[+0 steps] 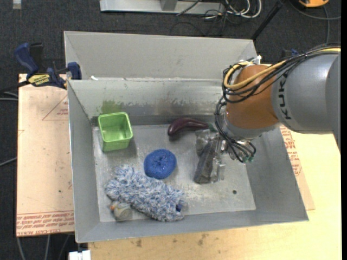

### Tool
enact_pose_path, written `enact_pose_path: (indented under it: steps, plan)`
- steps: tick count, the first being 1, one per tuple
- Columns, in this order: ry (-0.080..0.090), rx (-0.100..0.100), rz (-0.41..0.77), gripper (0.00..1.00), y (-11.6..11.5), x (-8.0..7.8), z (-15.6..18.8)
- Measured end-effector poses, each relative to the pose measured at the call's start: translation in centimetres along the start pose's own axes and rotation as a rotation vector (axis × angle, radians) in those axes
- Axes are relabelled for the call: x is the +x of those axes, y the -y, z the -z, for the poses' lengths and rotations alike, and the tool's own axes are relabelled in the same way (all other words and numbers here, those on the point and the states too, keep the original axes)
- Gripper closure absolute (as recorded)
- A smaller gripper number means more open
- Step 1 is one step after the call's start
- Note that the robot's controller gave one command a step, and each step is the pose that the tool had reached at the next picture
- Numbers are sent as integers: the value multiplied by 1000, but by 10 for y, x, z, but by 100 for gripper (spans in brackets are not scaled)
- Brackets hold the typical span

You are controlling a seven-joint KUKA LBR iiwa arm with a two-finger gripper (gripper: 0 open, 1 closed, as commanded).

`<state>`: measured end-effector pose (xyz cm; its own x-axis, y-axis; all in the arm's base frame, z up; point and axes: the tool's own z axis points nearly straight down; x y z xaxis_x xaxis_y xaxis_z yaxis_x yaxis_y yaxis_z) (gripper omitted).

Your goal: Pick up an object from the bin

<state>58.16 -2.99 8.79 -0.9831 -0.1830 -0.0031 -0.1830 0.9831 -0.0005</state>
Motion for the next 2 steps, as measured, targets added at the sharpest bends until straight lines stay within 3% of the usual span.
enact_pose_path:
  steps: [1, 2]
  plan:
    - [0, -1, 236, 0, -3, -2, 0]
    - [0, -2, 161, 0, 4, -3, -4]
